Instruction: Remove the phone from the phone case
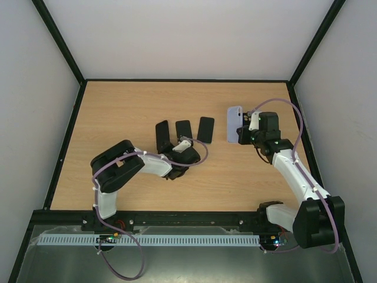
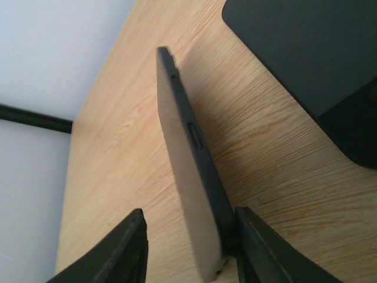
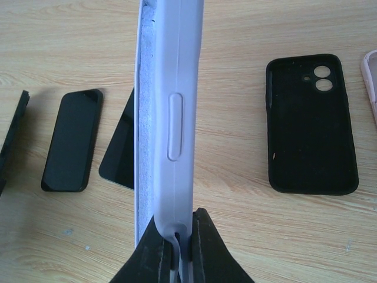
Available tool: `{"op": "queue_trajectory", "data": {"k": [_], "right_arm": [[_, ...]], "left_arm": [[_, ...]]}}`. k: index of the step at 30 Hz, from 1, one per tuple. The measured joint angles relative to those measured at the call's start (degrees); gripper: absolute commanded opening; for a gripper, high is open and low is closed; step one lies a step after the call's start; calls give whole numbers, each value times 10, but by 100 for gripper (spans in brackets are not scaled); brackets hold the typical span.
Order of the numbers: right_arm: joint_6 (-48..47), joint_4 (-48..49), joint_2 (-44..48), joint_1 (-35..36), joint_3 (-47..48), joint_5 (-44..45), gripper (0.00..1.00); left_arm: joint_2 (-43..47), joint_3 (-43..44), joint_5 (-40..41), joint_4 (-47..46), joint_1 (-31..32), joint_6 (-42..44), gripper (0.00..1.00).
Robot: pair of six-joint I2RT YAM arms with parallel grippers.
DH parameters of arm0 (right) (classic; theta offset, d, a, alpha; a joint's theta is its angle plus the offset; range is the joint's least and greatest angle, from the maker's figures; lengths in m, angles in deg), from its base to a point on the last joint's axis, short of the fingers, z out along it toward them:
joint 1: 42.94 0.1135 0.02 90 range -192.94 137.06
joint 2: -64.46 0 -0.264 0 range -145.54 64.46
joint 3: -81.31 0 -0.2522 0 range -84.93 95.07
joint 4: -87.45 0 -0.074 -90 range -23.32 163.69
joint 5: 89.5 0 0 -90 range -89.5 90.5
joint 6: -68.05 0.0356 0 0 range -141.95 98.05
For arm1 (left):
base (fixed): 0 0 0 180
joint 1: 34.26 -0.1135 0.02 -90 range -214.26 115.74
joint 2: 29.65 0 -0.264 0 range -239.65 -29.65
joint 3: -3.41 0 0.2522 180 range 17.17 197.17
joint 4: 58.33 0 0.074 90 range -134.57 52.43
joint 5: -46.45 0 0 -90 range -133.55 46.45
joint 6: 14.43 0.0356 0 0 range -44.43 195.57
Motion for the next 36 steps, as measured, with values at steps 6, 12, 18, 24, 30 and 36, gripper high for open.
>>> {"op": "queue_trajectory", "data": {"k": [6,12,18,24,30,36], "right_arm": [[-8,0,0,-1,-1,3,2],[-35,-12,-23,-5,21,21,2],[-61,-42,-87,-10,98,29,2],[-74,-78,-168,-17,175,22,2],[-74,-108,-255,-20,232,-1,2],[-54,-119,-317,-24,256,-26,2]], "left_arm": [[0,0,-38,31,-6,-38,67],[87,-23,-106,82,-6,-112,75],[283,-38,-199,132,-5,-165,84],[440,-30,-311,173,-57,-170,91],[512,-21,-415,193,-151,-175,96],[559,-37,-458,212,-193,-160,100]]}}
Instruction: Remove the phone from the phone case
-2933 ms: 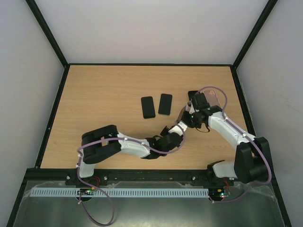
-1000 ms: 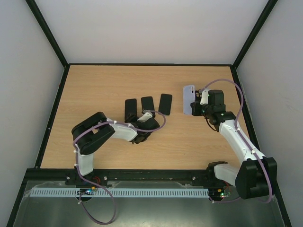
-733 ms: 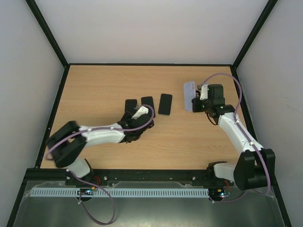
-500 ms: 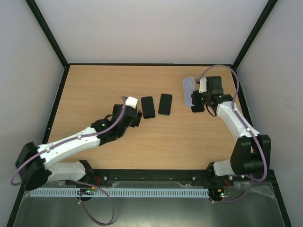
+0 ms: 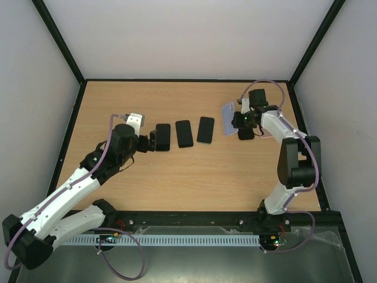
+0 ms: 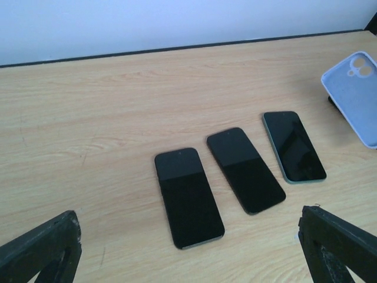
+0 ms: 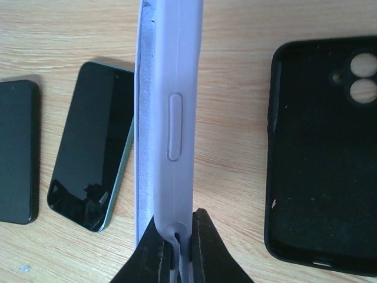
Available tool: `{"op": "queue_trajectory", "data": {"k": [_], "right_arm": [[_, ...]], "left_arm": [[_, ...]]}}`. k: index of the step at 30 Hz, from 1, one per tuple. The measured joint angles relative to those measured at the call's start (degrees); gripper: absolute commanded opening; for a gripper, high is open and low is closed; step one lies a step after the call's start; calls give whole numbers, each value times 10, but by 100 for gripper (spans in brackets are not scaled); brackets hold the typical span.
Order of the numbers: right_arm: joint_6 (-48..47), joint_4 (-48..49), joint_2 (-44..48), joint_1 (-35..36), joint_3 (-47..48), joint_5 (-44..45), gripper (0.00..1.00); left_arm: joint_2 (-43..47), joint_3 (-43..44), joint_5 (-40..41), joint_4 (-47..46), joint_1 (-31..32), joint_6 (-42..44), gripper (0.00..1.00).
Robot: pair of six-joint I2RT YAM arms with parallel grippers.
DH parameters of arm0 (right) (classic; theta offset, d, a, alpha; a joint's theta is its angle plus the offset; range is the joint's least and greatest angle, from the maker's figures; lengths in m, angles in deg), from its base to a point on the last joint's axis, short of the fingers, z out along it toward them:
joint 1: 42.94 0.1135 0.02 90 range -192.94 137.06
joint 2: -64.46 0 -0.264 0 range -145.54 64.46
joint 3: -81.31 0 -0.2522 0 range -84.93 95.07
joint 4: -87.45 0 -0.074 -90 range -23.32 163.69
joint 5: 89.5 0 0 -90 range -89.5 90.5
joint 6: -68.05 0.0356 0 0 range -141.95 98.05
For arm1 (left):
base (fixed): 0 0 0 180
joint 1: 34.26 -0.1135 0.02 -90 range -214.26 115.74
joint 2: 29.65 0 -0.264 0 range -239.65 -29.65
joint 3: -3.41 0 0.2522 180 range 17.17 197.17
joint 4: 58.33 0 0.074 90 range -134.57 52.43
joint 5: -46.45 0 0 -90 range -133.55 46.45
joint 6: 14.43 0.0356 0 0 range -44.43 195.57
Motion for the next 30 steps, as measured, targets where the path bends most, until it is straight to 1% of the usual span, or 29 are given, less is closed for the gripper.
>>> {"op": "queue_trajectory", "data": {"k": [3,5,11,16,19,25,28,30], "right_arm": [[15,0,-22,-4,1,-11,2],[23,0,-36,-5,1,-20,2],[31,1,-78,-7,1,-50,2],[38,5,-108,-10,1,-70,2],[40,8,-110,-13,1,-75,6],[45,20,-110,-13,-4,-72,10],[47,26,-110,-13,-7,-67,14],[48,31,-110,-13,-11,-58,19]], "left_arm": [[46,-50,-12,-11,-9,5,100],[59,-68,-16,-9,-18,5,100],[49,-71,-6,-7,-63,4,100],[34,-71,-12,-7,-83,3,100],[33,-71,-15,-7,-88,3,100],[33,-70,-17,-7,-91,3,100],[33,-71,-17,-7,-92,3,100],[32,-70,-17,-7,-93,3,100]]}}
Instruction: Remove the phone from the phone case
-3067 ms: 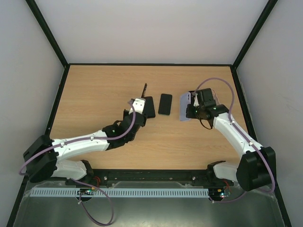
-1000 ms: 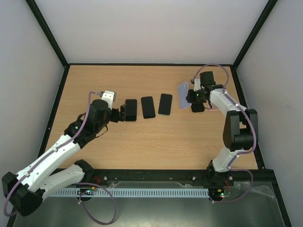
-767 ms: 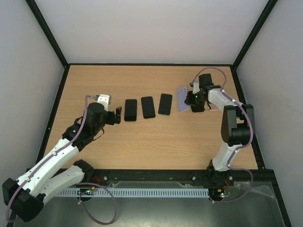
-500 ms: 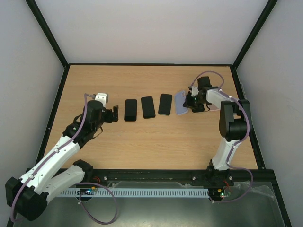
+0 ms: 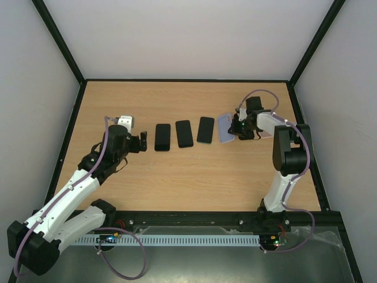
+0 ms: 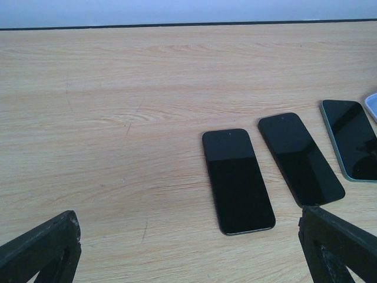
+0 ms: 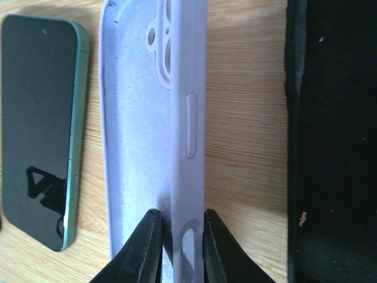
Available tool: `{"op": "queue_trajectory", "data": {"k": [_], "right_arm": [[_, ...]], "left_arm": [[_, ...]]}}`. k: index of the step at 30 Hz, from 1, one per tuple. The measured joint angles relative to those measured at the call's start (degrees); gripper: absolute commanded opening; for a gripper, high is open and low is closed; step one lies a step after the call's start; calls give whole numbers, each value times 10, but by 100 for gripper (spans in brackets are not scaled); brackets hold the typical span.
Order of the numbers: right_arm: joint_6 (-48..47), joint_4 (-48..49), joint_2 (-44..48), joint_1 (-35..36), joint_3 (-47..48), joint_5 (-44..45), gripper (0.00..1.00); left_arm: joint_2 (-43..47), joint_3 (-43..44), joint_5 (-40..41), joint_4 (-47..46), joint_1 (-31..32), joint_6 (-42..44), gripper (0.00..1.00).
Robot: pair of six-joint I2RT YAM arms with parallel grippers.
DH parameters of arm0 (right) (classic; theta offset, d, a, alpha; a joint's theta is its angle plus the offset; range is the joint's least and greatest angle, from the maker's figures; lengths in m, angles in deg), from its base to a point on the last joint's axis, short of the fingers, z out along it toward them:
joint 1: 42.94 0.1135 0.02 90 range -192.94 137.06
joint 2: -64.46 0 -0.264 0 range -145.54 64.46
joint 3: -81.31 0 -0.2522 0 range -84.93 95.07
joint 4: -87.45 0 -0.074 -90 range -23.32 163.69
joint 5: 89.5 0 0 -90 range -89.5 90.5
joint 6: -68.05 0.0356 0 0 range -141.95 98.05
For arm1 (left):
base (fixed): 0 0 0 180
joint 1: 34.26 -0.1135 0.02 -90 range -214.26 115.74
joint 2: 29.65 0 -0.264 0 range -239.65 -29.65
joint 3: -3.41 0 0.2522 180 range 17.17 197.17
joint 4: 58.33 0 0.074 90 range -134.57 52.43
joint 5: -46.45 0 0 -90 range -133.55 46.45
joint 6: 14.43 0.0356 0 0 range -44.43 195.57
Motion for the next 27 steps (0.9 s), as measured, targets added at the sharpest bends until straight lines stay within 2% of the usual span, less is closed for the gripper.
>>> {"op": "queue_trajectory", "data": {"k": [4,7,18,27], "right_arm": [[-1,7,0,-1,-8,16,33],[-2,9,0,-1,-11,27,39],[-9,7,30,-1,-15,63,42],[-29,5,172,-1,-52,81,43]], "left_arm": [[-1,0,0,0,0,0,100],[-2,0,0,0,0,0,100],[-3,0,0,0,0,0,100],[-2,0,2,0,0,0,100]]}}
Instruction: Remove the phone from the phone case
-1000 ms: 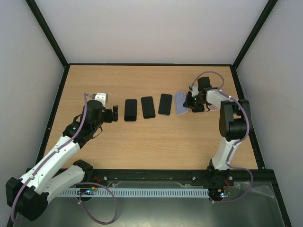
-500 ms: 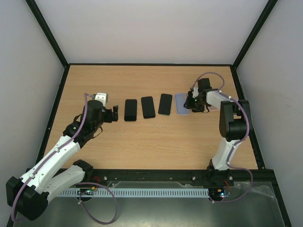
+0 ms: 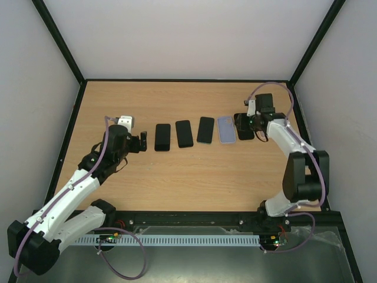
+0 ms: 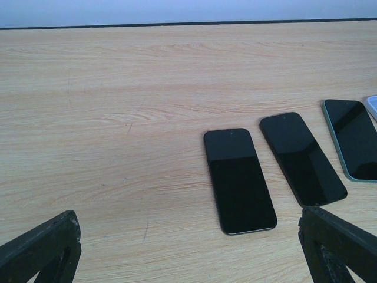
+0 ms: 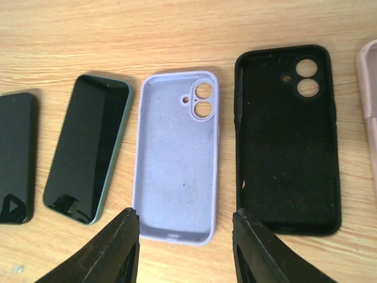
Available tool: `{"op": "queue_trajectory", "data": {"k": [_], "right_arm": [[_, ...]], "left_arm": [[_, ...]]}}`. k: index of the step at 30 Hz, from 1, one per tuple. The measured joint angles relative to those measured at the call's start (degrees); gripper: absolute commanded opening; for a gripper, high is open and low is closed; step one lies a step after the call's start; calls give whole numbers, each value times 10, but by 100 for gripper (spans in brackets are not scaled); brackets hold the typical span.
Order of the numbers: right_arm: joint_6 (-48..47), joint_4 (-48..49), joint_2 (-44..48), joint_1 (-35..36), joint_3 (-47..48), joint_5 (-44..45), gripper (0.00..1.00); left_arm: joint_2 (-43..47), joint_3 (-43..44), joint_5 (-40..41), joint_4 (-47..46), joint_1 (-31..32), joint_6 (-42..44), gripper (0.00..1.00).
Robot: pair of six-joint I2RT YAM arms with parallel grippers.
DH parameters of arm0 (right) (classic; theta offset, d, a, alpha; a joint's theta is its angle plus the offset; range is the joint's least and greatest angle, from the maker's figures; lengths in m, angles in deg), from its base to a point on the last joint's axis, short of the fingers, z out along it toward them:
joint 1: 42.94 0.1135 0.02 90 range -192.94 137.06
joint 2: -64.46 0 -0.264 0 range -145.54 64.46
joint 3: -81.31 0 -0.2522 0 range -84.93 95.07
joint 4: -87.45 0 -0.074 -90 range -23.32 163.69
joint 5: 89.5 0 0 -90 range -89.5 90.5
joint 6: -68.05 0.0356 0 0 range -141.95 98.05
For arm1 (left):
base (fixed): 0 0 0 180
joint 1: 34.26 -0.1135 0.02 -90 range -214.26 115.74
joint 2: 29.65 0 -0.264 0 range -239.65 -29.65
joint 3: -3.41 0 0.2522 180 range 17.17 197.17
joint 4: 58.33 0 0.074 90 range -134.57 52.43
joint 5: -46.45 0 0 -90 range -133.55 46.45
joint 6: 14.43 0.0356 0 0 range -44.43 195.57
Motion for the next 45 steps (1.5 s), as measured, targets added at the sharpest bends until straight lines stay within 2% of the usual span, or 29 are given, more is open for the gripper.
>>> {"op": "queue_trajectory", "data": {"k": [4,9,11,16,19,23,25,30,35,45], "right_arm": [[-3,9,80,-2,-42,4,48],[11,47,181,-24,-102,3,58],[19,60,213,-39,-113,3,63],[43,101,297,-61,-138,13,84],[58,118,351,-60,-159,26,86],[73,122,374,-61,-150,37,93],[75,123,373,-60,-138,37,100],[68,150,377,-61,-163,16,98],[55,136,361,-60,-187,9,97],[96,179,398,-61,-234,94,98]], "left_arm": [[4,0,4,0,0,0,100],[18,0,13,0,0,0,100],[24,0,16,0,0,0,100],[34,0,24,0,0,0,100],[37,0,31,0,0,0,100],[39,0,40,0,0,0,100],[40,0,42,0,0,0,100],[58,-5,44,-2,0,1,100],[76,-9,53,-5,0,2,100],[87,-9,67,-4,0,2,100]]}}
